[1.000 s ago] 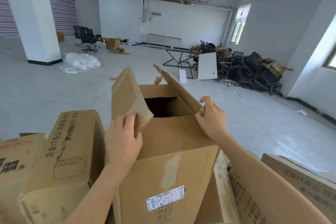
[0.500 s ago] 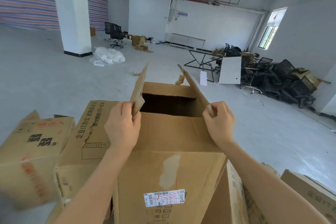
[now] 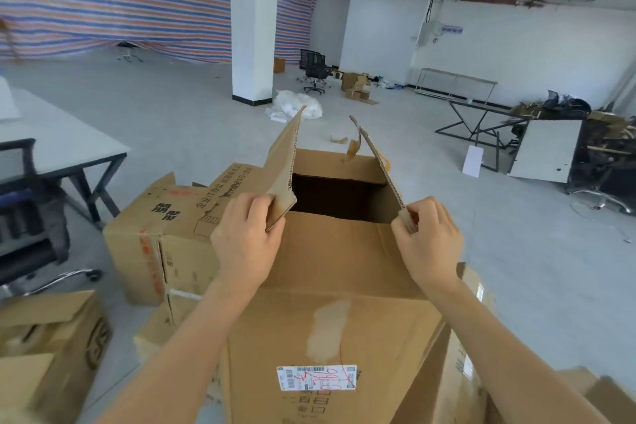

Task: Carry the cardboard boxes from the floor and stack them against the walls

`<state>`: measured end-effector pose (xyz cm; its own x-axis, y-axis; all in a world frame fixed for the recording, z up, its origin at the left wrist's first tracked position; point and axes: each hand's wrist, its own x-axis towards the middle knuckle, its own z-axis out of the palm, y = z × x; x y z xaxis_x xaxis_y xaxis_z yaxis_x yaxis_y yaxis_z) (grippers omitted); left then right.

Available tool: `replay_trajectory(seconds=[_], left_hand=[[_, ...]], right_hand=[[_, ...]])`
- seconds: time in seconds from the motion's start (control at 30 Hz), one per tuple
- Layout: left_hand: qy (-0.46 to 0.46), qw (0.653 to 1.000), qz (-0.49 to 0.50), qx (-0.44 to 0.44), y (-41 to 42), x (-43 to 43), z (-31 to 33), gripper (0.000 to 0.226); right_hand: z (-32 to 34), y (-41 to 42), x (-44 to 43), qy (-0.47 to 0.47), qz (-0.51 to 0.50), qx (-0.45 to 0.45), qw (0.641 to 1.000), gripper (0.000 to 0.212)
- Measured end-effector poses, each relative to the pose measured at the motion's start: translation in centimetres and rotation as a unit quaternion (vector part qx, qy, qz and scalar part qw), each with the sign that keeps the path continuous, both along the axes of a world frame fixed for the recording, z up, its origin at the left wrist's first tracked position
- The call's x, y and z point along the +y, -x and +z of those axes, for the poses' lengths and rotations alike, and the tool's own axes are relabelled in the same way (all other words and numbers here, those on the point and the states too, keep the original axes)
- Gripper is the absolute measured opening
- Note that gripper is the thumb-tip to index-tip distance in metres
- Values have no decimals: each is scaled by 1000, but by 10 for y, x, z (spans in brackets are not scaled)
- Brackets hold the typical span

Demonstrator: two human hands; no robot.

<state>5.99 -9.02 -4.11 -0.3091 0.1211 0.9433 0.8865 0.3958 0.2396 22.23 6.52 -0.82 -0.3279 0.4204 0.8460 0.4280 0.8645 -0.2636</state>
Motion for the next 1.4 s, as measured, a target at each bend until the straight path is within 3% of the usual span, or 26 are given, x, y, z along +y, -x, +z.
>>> replay_trajectory(seconds=[0.43,0.63,0.83,1.0,1.23,1.4], left_hand=[[-21,996,45,-74,-98,-105,31,16],[-28,991,81,-99,-149,-184,41,25],[-60,987,114,-94,-213,-288,41,24],[-65,975,157,-142,-261,-372,25,25],[-79,912,264,-304,-297,-492,-3,13],[-125,855,371,-339,-324,-572,-34,12]], right_hand=[[44,-85,-73,36,99,11,994,11],[56,-107,-150,-109,107,-27,988,21],[62,-156,-242,-159,132,-16,978,18],[49,-179,-317,-202,189,-37,960,19],[14,-146,-419,-123,337,-141,923,16],[-14,-120,-499,-10,408,-192,893,19]])
